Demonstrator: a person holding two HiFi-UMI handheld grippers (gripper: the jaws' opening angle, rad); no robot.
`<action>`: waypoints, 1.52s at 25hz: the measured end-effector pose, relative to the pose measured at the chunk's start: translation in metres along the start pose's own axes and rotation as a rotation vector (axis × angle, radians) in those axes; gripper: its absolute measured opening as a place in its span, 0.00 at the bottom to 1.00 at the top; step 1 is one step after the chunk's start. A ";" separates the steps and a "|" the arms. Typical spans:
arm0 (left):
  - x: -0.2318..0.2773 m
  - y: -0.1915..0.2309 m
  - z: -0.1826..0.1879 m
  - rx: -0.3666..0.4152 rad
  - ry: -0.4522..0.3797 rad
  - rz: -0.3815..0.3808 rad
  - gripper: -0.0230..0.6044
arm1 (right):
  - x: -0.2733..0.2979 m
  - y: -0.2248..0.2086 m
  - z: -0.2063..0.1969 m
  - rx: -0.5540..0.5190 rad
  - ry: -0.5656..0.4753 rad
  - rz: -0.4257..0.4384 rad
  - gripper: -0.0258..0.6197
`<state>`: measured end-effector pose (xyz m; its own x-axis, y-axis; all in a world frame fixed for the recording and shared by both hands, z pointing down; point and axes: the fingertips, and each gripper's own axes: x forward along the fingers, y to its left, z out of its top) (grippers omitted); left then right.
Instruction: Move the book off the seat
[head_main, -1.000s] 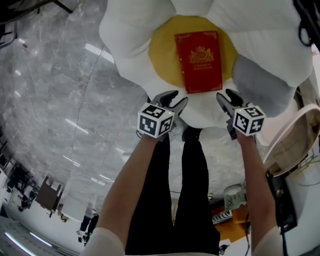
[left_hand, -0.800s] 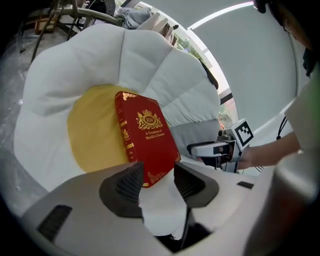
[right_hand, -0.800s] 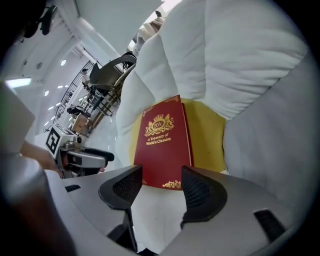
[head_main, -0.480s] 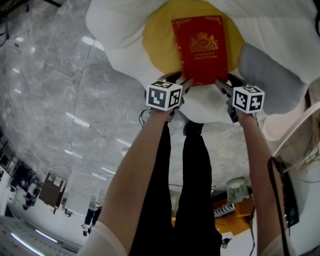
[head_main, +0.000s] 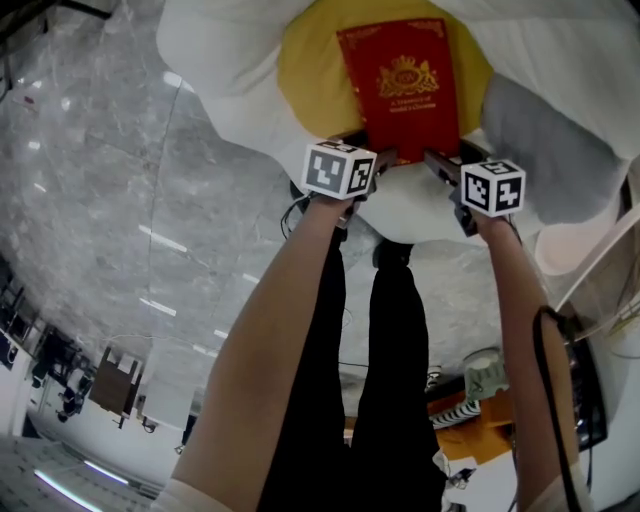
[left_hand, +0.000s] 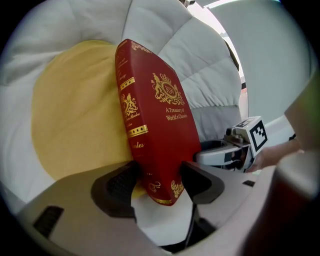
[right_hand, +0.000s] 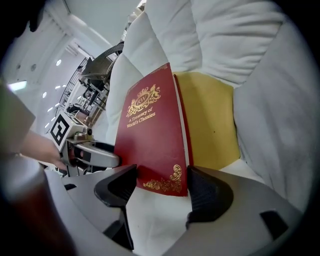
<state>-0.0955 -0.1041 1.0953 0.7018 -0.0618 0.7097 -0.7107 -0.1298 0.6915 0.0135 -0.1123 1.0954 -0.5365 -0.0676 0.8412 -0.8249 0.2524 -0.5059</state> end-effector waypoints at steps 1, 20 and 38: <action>0.000 0.001 0.001 0.009 0.006 0.005 0.47 | 0.001 0.000 0.001 0.005 -0.006 -0.006 0.53; -0.116 -0.062 0.008 0.132 0.032 0.020 0.46 | -0.089 0.096 0.008 0.068 -0.100 -0.042 0.52; -0.149 -0.213 0.020 0.473 0.127 -0.030 0.46 | -0.238 0.108 -0.024 0.217 -0.369 -0.100 0.52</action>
<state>-0.0472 -0.0873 0.8397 0.6893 0.0662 0.7214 -0.5690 -0.5669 0.5957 0.0565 -0.0458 0.8450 -0.4470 -0.4315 0.7836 -0.8733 0.0207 -0.4867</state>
